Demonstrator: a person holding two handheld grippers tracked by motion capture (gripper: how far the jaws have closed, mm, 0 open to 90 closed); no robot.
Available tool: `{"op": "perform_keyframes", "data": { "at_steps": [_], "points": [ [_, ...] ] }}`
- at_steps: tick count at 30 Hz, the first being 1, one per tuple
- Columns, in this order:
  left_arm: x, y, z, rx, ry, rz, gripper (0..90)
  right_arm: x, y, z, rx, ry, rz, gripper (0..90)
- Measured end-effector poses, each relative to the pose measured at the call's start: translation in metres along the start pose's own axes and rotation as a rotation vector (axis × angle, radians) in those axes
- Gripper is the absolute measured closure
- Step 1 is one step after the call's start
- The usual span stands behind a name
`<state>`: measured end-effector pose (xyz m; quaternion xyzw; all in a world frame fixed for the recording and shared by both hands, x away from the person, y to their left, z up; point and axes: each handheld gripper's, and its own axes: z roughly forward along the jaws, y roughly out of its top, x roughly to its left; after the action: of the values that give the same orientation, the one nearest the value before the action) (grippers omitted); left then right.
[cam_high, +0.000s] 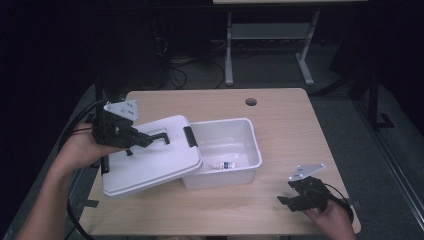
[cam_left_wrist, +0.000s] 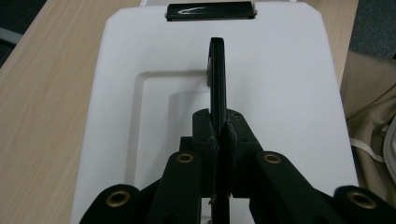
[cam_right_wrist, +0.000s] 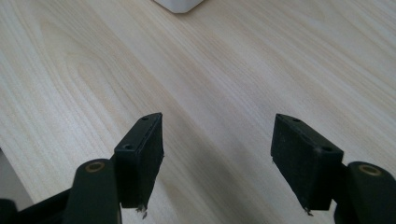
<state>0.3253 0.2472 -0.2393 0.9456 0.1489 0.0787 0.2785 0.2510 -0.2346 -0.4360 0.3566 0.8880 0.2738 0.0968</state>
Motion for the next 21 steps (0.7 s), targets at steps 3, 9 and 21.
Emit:
{"op": "perform_keyframes", "data": {
  "at_steps": [3,9,21],
  "points": [
    [0.0,0.006,0.004,0.004,-0.005,0.013,84.1,0.0,0.0,0.0,0.001,0.002,0.0,33.7],
    [0.001,0.018,0.013,0.001,-0.02,0.024,84.1,0.0,-0.001,-0.001,-0.005,0.0,0.005,33.7],
    [0.003,0.038,0.03,-0.013,-0.048,0.052,84.1,0.0,-0.002,-0.002,-0.005,0.001,0.006,33.6]
  ]
}}
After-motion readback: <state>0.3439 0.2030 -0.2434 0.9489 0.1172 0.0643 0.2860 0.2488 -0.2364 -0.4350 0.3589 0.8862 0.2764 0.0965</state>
